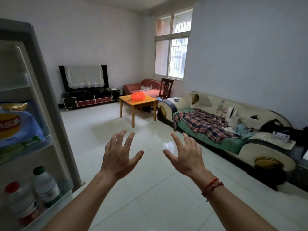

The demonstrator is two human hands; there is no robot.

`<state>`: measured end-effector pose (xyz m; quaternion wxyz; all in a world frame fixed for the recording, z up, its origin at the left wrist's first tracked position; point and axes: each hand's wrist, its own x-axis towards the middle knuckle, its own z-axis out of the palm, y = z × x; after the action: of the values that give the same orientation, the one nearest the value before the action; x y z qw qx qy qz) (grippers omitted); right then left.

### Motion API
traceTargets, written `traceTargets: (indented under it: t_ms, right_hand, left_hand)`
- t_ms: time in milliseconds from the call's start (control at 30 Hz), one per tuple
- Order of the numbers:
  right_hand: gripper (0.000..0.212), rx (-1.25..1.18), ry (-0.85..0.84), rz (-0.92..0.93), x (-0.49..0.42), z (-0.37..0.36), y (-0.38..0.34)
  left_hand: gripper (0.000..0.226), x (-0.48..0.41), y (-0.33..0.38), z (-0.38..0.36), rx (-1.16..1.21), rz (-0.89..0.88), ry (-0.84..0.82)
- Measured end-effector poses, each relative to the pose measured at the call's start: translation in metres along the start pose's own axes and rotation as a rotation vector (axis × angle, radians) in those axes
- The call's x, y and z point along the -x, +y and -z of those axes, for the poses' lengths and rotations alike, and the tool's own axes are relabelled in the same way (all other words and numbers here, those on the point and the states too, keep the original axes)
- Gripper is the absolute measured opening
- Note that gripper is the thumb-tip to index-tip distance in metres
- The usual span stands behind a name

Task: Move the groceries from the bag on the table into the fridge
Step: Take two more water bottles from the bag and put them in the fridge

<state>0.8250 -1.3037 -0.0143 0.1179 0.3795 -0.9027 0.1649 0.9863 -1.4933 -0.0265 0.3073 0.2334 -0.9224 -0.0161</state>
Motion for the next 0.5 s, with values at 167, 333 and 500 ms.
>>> traceTargets:
  t_ms: [167, 333, 500]
  right_hand:
    - [0.075, -0.026, -0.007, 0.011, -0.025, -0.004, 0.016]
    - [0.076, -0.025, -0.023, 0.04, -0.054, -0.009, 0.035]
    - [0.076, -0.036, -0.042, 0.053, -0.087, -0.022, 0.052]
  left_hand:
    - [0.077, -0.022, 0.008, -0.018, -0.01, 0.01, 0.003]
    - [0.078, -0.047, 0.018, -0.033, -0.027, 0.026, 0.018]
    - [0.077, -0.073, 0.023, -0.055, -0.035, 0.034, 0.021]
